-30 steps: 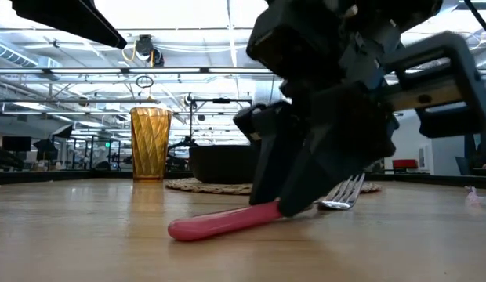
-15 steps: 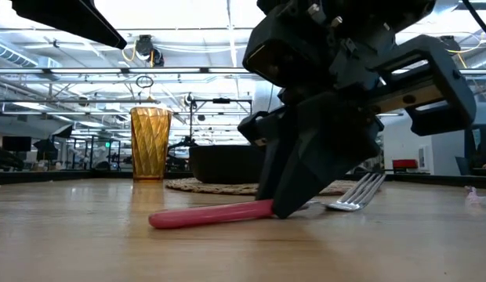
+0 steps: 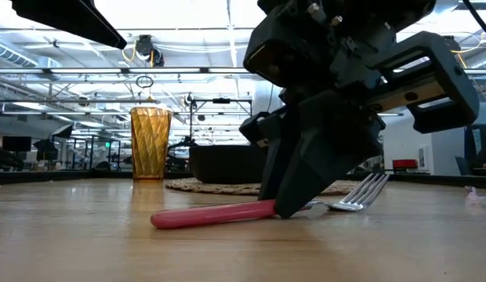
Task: Pick & Place Utensil
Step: Put the pink fork to the left of the yellow spoon into the black bowl on the brown mat
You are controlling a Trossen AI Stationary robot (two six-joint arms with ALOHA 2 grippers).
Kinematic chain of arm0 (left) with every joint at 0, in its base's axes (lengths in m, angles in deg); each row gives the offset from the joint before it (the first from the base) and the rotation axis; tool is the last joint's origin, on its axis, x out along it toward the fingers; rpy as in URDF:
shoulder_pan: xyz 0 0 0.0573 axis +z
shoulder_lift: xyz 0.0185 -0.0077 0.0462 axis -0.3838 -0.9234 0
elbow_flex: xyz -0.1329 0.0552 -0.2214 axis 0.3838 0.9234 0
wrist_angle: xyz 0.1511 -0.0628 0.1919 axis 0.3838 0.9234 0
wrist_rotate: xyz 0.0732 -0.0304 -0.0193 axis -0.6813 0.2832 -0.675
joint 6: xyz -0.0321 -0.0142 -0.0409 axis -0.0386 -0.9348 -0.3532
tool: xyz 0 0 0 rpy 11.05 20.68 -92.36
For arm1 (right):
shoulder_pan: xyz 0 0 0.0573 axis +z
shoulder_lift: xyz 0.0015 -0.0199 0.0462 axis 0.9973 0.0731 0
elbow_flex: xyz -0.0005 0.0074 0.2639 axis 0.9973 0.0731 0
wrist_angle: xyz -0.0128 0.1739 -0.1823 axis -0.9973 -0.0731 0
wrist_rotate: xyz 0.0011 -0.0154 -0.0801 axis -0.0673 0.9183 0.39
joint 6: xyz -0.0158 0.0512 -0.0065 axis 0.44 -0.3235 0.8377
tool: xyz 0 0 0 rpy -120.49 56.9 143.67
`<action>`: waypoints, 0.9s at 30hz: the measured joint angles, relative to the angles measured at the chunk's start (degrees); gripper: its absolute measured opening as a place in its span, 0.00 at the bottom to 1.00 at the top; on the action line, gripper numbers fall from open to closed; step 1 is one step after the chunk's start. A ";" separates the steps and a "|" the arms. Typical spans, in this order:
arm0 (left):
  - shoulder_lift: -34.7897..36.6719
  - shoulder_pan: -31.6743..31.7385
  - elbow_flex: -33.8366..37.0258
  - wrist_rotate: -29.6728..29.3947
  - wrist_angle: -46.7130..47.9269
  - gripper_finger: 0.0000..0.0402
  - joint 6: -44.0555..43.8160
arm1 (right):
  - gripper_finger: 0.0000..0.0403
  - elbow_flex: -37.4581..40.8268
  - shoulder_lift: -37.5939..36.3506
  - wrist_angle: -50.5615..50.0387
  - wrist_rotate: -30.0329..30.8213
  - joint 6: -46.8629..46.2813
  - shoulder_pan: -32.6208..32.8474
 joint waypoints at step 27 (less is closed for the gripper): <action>0.00 0.00 0.00 0.01 0.04 0.45 0.22 | 0.13 0.21 -2.62 4.83 1.58 2.83 0.06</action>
